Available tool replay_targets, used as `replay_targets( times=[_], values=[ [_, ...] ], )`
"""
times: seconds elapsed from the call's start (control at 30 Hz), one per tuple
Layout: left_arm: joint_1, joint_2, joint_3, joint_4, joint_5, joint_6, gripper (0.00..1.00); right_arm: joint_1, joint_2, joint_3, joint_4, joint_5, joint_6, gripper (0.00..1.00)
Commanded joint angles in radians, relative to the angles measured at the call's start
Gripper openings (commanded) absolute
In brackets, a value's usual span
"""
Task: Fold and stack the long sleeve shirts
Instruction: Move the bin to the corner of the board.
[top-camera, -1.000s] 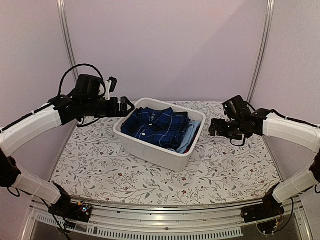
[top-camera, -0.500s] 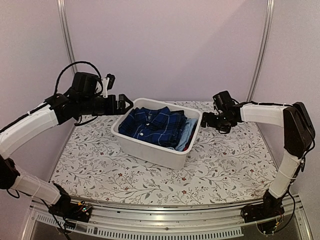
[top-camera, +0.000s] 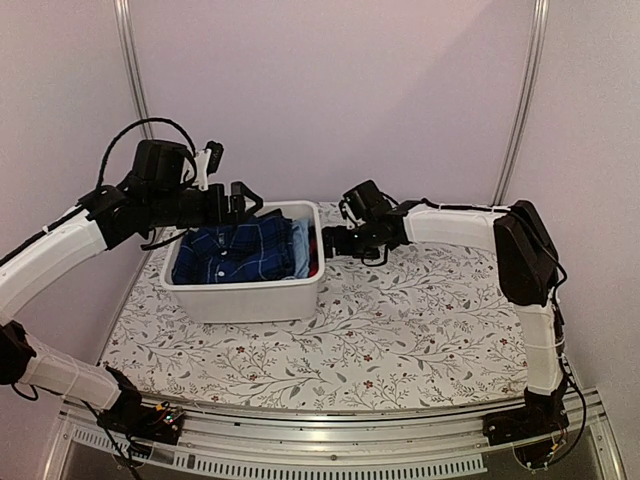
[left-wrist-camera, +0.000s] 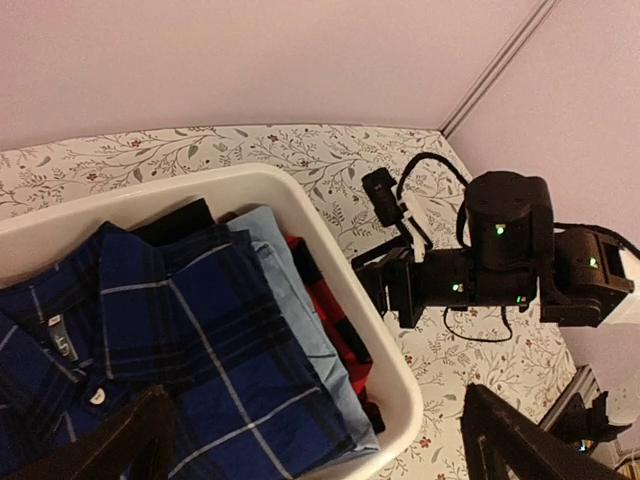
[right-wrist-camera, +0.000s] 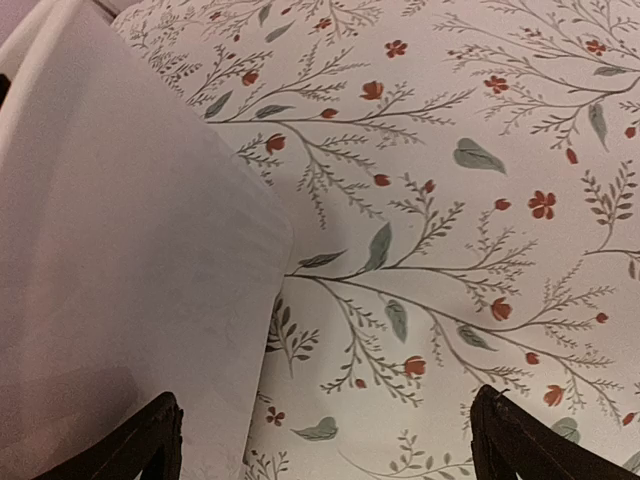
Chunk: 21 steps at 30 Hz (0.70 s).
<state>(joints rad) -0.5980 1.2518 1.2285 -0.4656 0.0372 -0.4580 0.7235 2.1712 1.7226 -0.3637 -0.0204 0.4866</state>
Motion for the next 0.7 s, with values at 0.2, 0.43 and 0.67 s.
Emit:
replay_targets(
  times=[0.2, 0.43, 0.67],
  values=[
    [-0.074, 0.018, 0.009, 0.066, 0.053, -0.043, 1.0, 0.129, 0.045, 0.044, 0.022, -0.098, 0.003, 0.99],
    [-0.13, 0.22, 0.152, 0.139, 0.028, -0.093, 1.0, 0.155, 0.019, 0.001, 0.018, -0.061, -0.012, 0.99],
    [-0.214, 0.537, 0.476, 0.002, -0.193, -0.111, 1.0, 0.038, -0.286, -0.391, 0.083, 0.058, 0.076, 0.99]
  ],
)
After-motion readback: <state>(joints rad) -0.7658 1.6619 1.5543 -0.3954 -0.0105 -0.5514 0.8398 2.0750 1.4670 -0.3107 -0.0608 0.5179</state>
